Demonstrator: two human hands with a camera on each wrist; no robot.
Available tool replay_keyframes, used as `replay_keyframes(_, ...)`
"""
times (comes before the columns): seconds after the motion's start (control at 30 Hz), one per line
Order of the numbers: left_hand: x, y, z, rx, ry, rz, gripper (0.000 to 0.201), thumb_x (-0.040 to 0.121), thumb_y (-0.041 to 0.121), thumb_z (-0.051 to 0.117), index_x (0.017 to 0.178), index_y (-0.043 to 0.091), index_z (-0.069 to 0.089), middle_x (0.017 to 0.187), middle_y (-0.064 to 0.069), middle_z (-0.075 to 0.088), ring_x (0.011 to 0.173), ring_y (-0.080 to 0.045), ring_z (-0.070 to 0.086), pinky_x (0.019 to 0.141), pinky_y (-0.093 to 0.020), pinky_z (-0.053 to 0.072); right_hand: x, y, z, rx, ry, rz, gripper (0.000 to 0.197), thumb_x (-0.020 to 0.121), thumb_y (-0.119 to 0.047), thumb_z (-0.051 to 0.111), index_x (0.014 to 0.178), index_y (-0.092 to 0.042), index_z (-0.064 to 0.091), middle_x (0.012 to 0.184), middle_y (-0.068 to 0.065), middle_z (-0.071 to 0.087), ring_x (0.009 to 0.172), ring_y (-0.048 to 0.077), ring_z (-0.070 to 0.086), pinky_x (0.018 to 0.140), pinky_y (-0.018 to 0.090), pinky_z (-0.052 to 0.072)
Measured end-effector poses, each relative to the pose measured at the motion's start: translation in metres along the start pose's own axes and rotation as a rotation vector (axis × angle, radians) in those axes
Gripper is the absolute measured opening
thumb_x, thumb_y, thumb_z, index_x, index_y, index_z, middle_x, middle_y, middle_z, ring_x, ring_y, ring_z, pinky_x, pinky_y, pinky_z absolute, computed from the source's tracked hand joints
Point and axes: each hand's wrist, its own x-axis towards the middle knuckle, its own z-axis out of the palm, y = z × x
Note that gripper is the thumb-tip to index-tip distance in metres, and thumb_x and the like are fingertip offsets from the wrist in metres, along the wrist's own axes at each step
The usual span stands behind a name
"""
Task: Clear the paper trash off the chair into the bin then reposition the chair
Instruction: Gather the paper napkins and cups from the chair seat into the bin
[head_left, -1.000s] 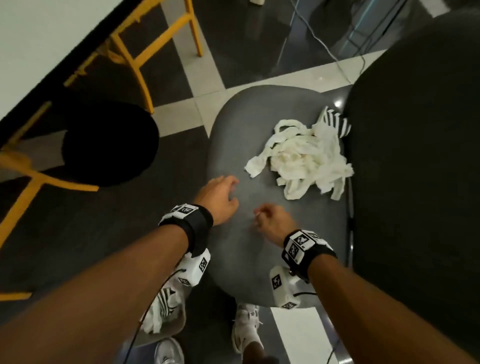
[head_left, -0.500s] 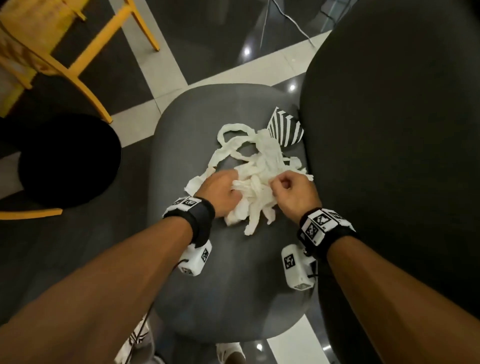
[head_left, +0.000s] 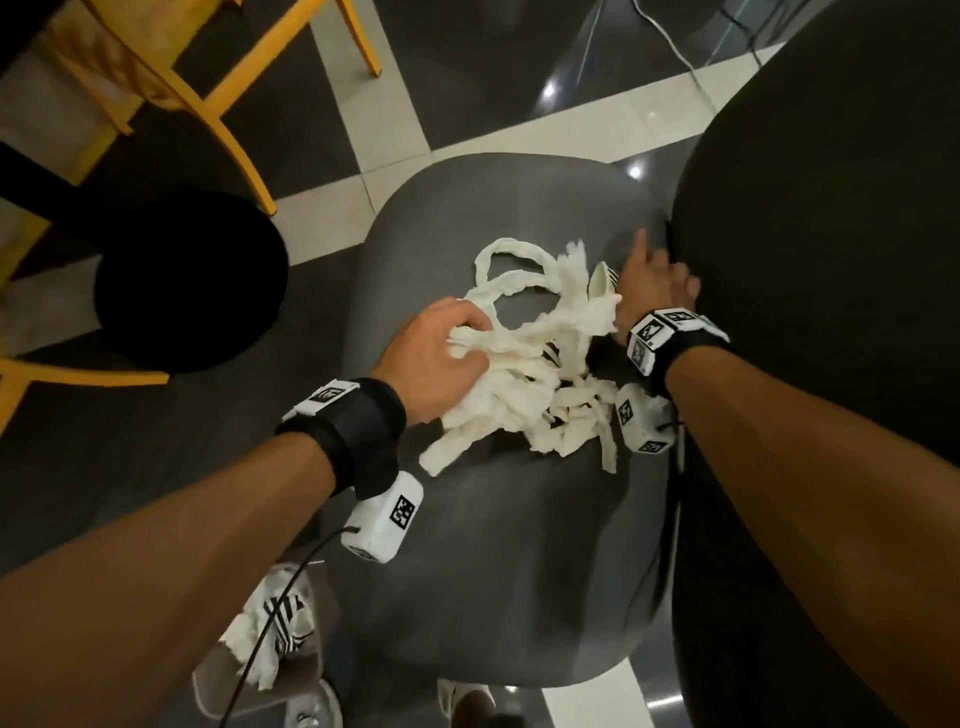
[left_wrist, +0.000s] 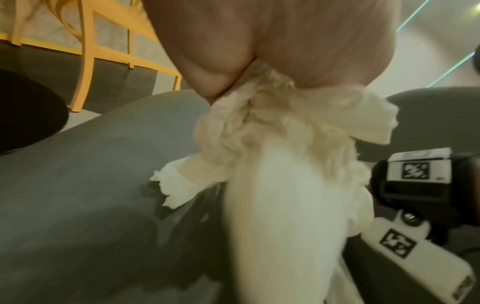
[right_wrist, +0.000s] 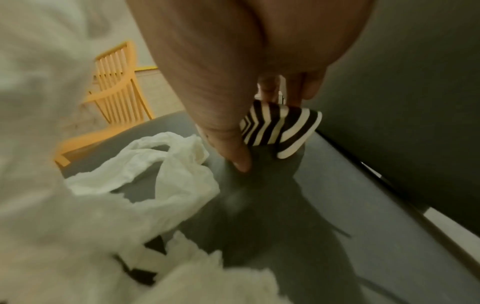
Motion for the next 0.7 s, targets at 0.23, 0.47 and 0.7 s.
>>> replay_keyframes(0.23,-0.015,0.012,-0.007,-0.125,0.071,-0.075,0.013,0.082,0.017,0.055,0.088,0.013,0.065,0.101,0.001,0.070,0.093,-0.012,0.063,0.082,-0.020,0.048,-0.038,-0.009,-0.014,0.377,0.138,-0.037,0.032,0.091,-0.023,0.057,0.120,-0.008,0.058,0.128,0.017,0.055,0.111,0.040,0.059,0.090,0.037,0.046)
replay_keyframes(0.47,-0.051,0.002,-0.016,-0.131,0.237,-0.150,0.003,0.088,0.016,0.058,0.088,0.018,0.056,0.073,0.004,0.061,0.064,-0.017,0.054,0.063,-0.033,0.046,-0.069,-0.022,-0.026,0.440,-0.007,-0.196,0.040,0.089,-0.031,0.062,0.128,-0.023,0.053,0.116,0.007,0.069,0.107,0.031,0.064,0.087,0.036,0.051)
replay_keyframes(0.7,-0.056,-0.026,0.034,0.495,-0.157,-0.068,0.123,0.052,0.074,0.075,0.153,0.041,0.013,0.155,0.005,0.009,0.144,-0.027,0.013,0.118,-0.050,0.023,-0.075,-0.017,-0.005,0.466,-0.124,-0.113,0.037,0.091,-0.036,0.066,0.123,-0.019,0.066,0.113,0.005,0.070,0.102,0.027,0.065,0.085,0.032,0.049)
